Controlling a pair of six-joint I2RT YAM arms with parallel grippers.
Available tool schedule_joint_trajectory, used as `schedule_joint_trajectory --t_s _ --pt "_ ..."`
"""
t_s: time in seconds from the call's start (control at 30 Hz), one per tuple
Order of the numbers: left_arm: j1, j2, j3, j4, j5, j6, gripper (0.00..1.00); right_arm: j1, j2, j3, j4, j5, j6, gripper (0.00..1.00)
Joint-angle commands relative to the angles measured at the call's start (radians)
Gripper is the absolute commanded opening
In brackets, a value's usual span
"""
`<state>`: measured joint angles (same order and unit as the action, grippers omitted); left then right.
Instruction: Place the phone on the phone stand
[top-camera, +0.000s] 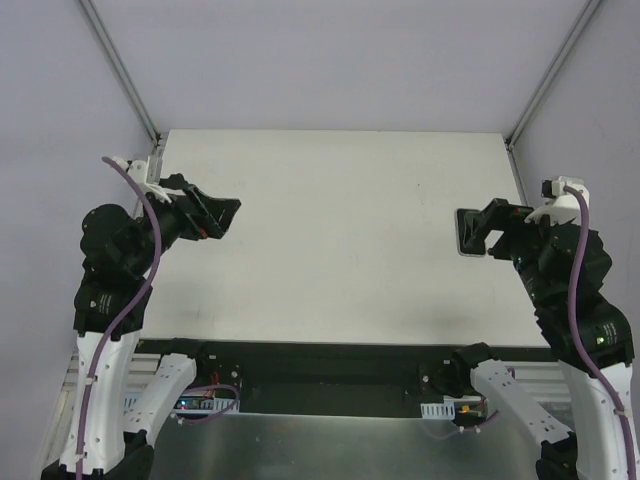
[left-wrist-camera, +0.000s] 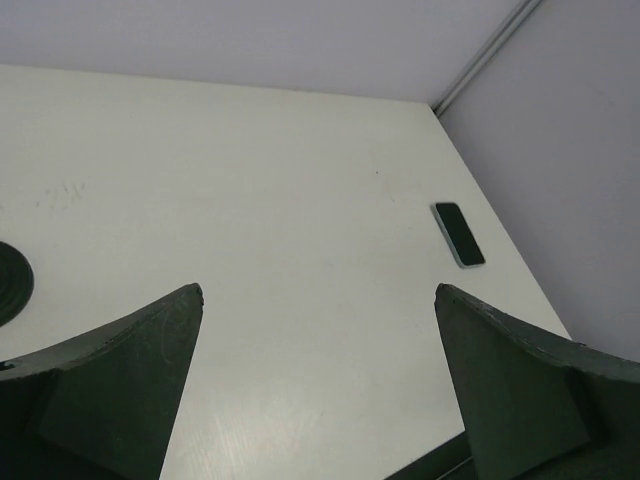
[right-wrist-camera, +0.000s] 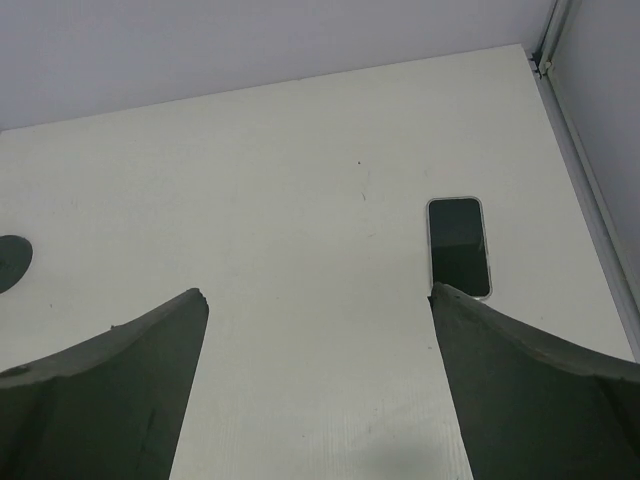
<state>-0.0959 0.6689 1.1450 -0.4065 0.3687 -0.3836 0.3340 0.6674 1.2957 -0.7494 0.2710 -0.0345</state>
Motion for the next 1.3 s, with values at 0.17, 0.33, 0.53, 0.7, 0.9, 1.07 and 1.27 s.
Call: schedule_joint_trajectory --t_s 0.17,0.33,0.53,0.7,0.9,1.07,1.27 --pt "0.057 0.146 -0.062 -0.048 -0.049 -0.236 0.99 -0.006 0.058 -0.042 0.053 -0.262 0.015 0.96" --pt "0.221 0.202 -0.135 0.015 0.002 -0.415 0.99 -0.004 0.09 -0.072 0.058 -0.4 0.031 0.96" --pt "0.482 0.198 -0.313 0.228 0.148 -0.705 0.99 -0.004 0.055 -0.104 0.056 -0.417 0.031 0.96" --pt "0.538 0.274 -0.402 0.447 0.2 -0.847 0.99 -0.006 -0.002 -0.15 0.079 -0.382 0.054 0.96" --pt "0.581 0.405 -0.496 0.816 0.184 -0.914 0.96 -0.006 -0.022 -0.142 0.064 -0.363 0.05 0.96" --pt "0.588 0.561 -0.492 0.971 0.213 -0.937 0.9 -0.006 -0.072 -0.153 0.053 -0.313 0.042 0.96" --pt "0.588 0.704 -0.469 1.147 0.251 -0.988 0.85 -0.006 -0.106 -0.15 0.045 -0.277 0.041 0.96"
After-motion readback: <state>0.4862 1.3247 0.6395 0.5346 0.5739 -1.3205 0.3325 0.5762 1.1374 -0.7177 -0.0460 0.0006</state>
